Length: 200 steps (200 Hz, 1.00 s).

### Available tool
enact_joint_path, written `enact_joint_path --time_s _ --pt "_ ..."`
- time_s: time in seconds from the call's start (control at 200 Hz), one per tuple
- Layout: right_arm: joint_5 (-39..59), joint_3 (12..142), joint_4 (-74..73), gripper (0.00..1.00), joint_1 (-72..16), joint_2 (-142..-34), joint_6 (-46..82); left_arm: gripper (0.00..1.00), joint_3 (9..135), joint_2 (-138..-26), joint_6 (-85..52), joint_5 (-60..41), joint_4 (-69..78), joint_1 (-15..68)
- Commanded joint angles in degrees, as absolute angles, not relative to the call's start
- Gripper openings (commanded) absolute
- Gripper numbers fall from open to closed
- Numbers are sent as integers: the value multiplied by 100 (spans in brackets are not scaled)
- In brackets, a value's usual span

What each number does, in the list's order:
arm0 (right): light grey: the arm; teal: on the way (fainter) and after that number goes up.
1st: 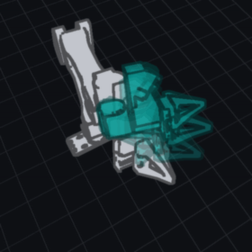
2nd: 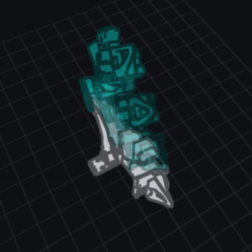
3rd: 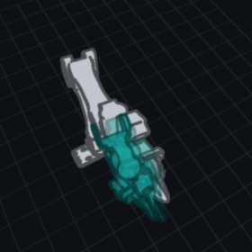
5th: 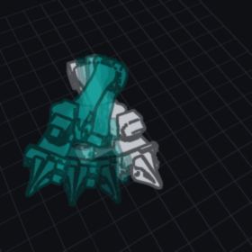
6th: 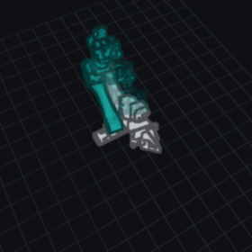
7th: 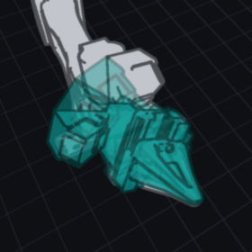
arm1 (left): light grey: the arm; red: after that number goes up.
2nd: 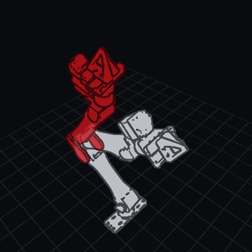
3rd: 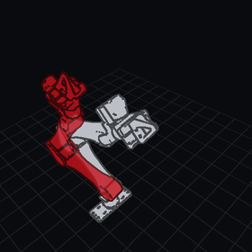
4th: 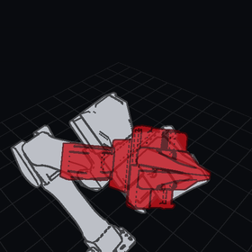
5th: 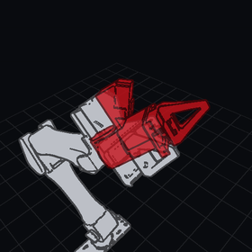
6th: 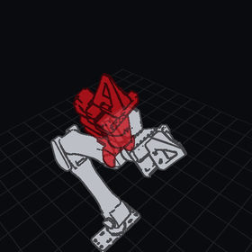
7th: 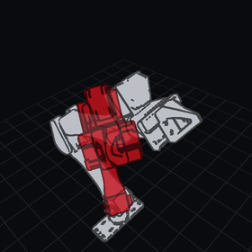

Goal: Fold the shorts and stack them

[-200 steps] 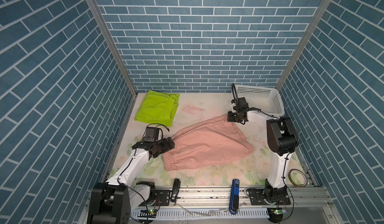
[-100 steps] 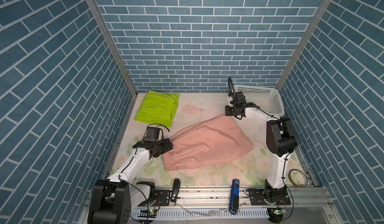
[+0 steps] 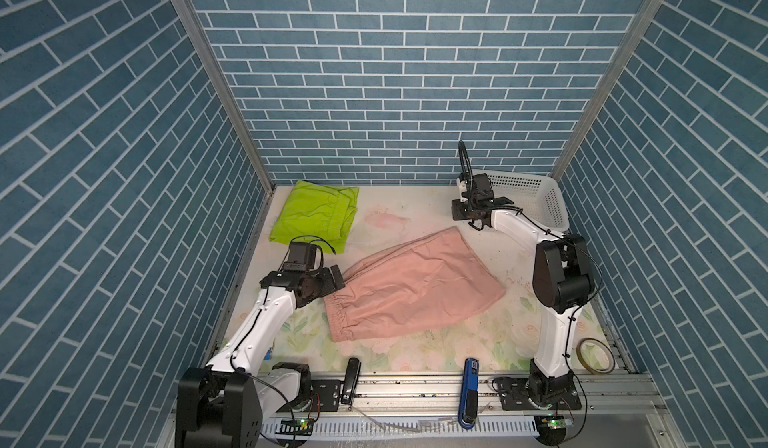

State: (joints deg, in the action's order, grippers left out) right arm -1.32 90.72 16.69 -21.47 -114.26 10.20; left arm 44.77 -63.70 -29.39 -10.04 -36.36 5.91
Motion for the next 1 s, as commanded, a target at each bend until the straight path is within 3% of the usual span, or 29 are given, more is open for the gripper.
enact_joint_path --time_s 0.0,0.225,0.42,0.715,0.995 --pt "-55 8689 1953 47 -2259 -10505 1110 100 5021 -6095 -2850 -1260 -4300 624" --pt "10 6402 2385 49 -2727 -8567 2473 100 4041 -5320 -3992 -1580 -3367 1852" --pt "-203 4221 2136 50 -2828 -7277 3610 100 2751 -5334 -4336 -1539 -2175 2048" --pt "-363 3122 1279 54 -2542 -7371 3996 100 2627 -5947 -3726 -630 -2179 2039" --pt "-131 3530 1577 54 -2412 -7531 3415 100 2796 -6776 -3173 -461 -1276 2030"
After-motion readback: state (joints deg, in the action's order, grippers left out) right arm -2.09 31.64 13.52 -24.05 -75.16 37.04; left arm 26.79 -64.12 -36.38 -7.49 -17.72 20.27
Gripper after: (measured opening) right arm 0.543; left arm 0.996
